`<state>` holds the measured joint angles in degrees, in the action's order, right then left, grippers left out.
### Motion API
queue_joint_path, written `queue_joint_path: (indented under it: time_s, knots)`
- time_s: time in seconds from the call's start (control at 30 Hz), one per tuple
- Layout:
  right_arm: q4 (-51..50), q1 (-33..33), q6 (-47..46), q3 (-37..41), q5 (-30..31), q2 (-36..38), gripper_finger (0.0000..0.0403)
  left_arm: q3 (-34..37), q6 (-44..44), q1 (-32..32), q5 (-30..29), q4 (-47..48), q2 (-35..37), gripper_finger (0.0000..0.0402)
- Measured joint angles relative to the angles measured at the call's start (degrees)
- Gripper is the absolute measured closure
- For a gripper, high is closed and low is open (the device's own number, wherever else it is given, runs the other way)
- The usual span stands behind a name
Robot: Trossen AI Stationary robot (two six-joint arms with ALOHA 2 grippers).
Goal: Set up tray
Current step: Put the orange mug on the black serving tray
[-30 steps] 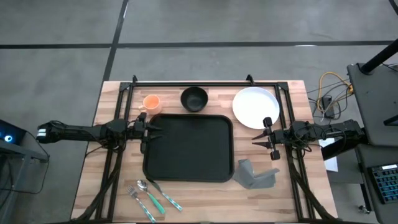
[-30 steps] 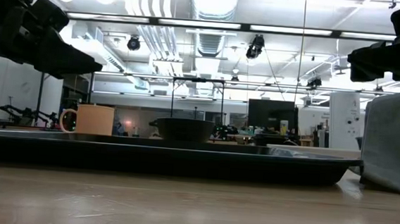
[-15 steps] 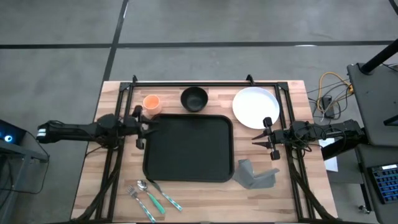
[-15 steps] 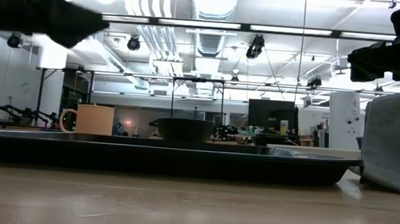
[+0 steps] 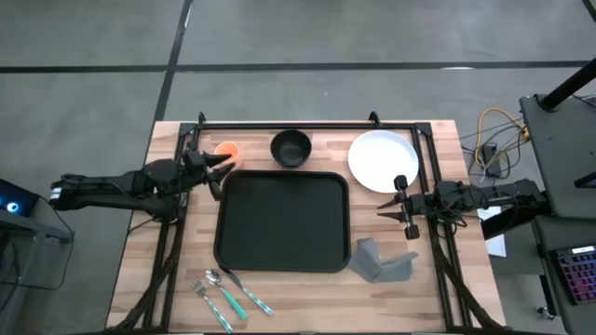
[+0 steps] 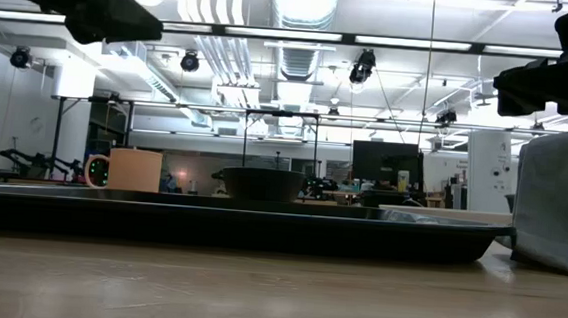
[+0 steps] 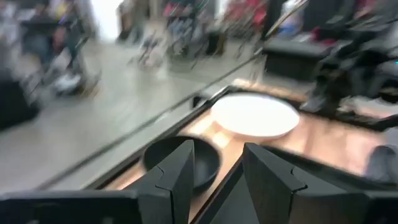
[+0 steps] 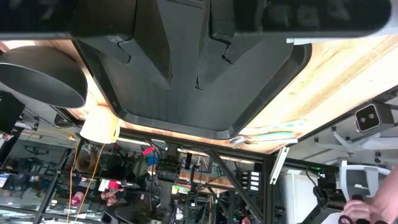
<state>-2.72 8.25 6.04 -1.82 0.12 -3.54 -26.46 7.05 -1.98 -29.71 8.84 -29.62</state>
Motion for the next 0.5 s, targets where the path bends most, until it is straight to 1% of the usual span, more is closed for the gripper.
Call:
queue_joint_path:
  time_s: [0.07,0.17,0.3,0.4,0.5]
  knots:
    - [0.0,0.0,0.0,0.0,0.0,0.0,0.0335,-2.6,3.1,0.0,-0.8,4.8,-2.2,0.0283]
    - [0.0,0.0,0.0,0.0,0.0,0.0,0.0335,-5.2,5.4,0.0,-1.2,7.6,-5.7,0.0283]
    - [0.0,0.0,0.0,0.0,0.0,0.0,0.0335,-7.2,7.4,-0.7,-6.9,7.9,-9.4,0.0283]
    - [0.0,0.0,0.0,0.0,0.0,0.0,0.0335,-7.4,8.6,-2.8,-7.8,10.0,-11.7,0.0283]
    - [0.0,0.0,0.0,0.0,0.0,0.0,0.0335,-7.5,8.8,-6.5,-8.0,10.1,-12.7,0.0283]
